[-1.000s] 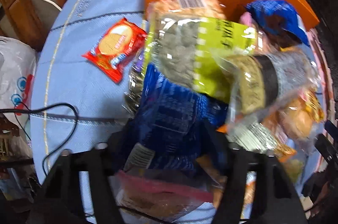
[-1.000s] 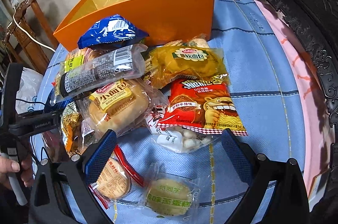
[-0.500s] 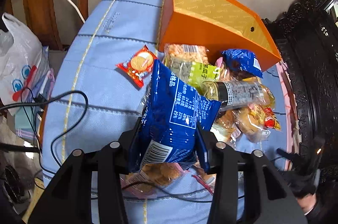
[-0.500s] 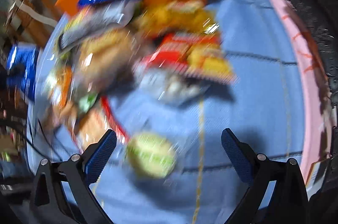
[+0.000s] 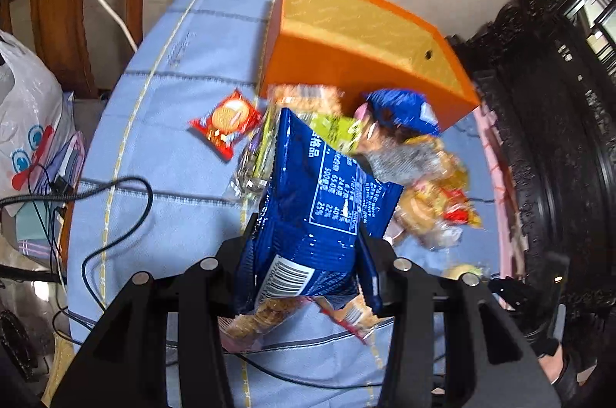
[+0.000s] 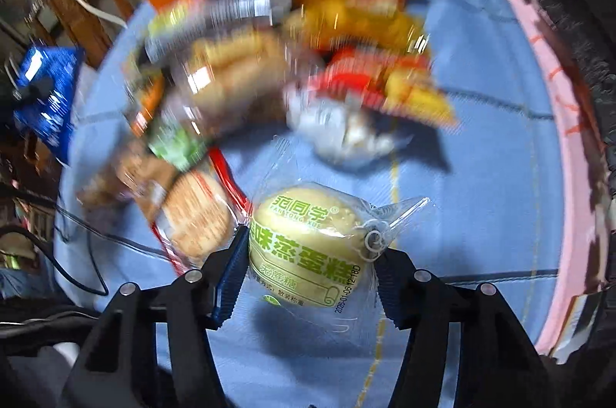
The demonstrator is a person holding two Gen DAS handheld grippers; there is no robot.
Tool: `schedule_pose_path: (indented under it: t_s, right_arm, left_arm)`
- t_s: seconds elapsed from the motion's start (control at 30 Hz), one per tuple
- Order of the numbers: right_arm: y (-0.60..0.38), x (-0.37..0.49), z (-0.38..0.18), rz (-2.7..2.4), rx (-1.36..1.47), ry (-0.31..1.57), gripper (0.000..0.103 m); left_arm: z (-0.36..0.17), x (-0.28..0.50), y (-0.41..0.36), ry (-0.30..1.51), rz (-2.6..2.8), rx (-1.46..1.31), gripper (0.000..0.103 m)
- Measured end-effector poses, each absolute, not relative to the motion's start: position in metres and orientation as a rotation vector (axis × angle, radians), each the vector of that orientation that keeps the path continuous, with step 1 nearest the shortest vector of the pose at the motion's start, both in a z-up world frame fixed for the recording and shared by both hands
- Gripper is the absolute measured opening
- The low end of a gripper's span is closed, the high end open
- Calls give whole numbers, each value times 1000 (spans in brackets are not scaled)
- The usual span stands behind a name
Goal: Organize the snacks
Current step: 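Drop the blue bag and green cake into the orange box with both tools, then grasp the pink cookie bag with the left tool while the right tool grasps the round biscuit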
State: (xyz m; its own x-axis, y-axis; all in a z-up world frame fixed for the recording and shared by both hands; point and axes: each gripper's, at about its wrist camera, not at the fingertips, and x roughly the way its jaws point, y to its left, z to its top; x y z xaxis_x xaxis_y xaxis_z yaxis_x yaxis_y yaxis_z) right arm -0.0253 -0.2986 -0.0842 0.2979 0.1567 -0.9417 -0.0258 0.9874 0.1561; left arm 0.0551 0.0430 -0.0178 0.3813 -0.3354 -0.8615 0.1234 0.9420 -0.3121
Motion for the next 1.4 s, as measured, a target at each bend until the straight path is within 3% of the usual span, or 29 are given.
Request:
schedule_pose_path:
  t_s: [0.23,0.4,0.73,0.77,0.8,0.83,0.87,1.07,1.4]
  right_arm:
    - [-314,33,2,156,175,1016,60]
    - [-327,112,34,166,200,913,60]
    - [-324,238,-17,103,178,1031,62]
    - [-320,238,-25,95,170,1049,69]
    - [-316,240,-27,80,161,1064,74]
    - [-316,237,-27,59,151,1058,82]
    - [-317,233,-24,51,147,1037,86]
    - [-327,170,-11,95,181,982,92]
    - [-286,15,-30,283,168,1038,97]
  left_arm:
    - [28,91,33,1041,-342,-243,44]
    - [48,166,4,998,-321,-251,44]
    - [2,278,-64,1127,-279,-174,47]
    - [-7,283,-64,1143,-268,-182,51]
    - [-10,284,-63,1150,-255,-189,65]
    - [-10,283,-61,1152,-229,-196,86]
    - [-10,281,-56,1135,-215,-203,92]
    - [2,227,-16,1104,-187,-192,93]
    - [-48,84,43,1214,-162,1,93]
